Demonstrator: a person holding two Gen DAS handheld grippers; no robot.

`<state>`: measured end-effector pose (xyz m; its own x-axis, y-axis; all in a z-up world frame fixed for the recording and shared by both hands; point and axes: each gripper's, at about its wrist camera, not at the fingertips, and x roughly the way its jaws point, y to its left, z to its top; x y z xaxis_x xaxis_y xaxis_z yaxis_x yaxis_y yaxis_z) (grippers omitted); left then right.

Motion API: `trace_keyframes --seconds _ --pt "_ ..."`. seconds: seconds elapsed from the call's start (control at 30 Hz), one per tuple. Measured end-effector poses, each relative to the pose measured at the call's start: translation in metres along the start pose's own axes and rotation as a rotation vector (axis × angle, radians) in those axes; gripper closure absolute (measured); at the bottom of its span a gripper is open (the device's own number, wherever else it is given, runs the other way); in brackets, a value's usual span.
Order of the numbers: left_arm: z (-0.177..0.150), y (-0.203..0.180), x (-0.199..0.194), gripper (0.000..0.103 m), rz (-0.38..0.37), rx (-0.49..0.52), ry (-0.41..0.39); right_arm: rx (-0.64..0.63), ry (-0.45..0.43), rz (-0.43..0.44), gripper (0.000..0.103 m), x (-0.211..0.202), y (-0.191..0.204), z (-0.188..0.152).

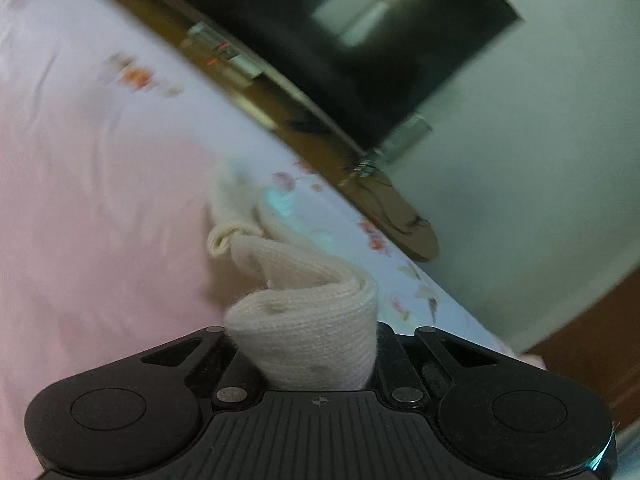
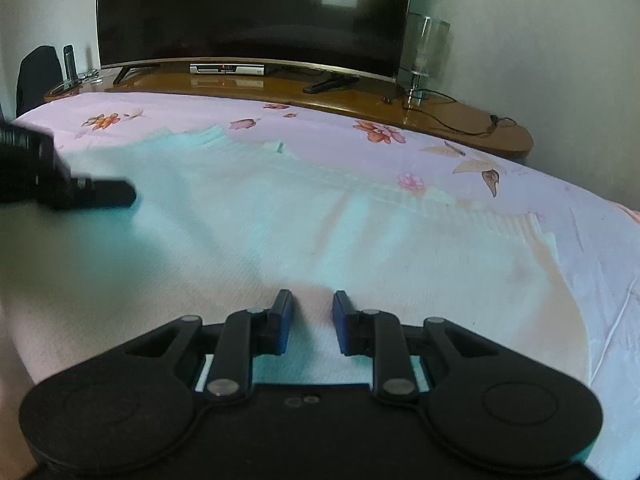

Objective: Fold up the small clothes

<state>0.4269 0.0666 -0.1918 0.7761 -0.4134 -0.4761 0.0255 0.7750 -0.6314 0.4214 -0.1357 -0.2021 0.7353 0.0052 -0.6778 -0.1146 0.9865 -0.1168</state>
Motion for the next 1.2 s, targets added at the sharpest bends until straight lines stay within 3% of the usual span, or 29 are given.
trace_keyframes --seconds 0.13,0.27,0.47,0.6,0.73,0.8,0.87,1.07,1.2 --pt "0.002 -0.039 -0.002 0.095 -0.044 0.187 0.003 0.056 0.006 0.036 0.079 -0.002 -0.009 0.002" --pt "-0.013 -0.09 0.015 0.095 -0.097 0.37 0.068 0.27 -0.003 0.107 0.081 -0.022 -0.051 0.003" --pt "-0.068 -0.142 0.048 0.095 -0.119 0.557 0.231 0.438 0.005 0.088 0.076 -0.058 -0.12 -0.018" --pt "-0.095 -0.153 0.05 0.095 -0.088 0.679 0.278 0.589 0.007 0.116 0.074 -0.077 -0.165 -0.04" --pt "-0.106 -0.159 0.033 0.092 -0.078 0.765 0.264 0.609 0.004 0.159 0.069 -0.081 -0.177 -0.043" --pt "-0.112 -0.164 0.025 0.076 -0.093 0.8 0.271 0.639 0.008 0.183 0.063 -0.081 -0.179 -0.042" --pt "-0.122 -0.171 0.017 0.07 -0.118 0.847 0.282 0.656 0.002 0.192 0.06 -0.079 -0.185 -0.039" --pt "-0.129 -0.173 -0.005 0.07 -0.148 0.867 0.325 0.685 0.024 0.296 0.042 -0.078 -0.183 -0.029" --pt "-0.135 -0.164 -0.019 0.07 -0.139 0.874 0.346 0.547 0.018 0.309 0.036 -0.08 -0.159 -0.015"
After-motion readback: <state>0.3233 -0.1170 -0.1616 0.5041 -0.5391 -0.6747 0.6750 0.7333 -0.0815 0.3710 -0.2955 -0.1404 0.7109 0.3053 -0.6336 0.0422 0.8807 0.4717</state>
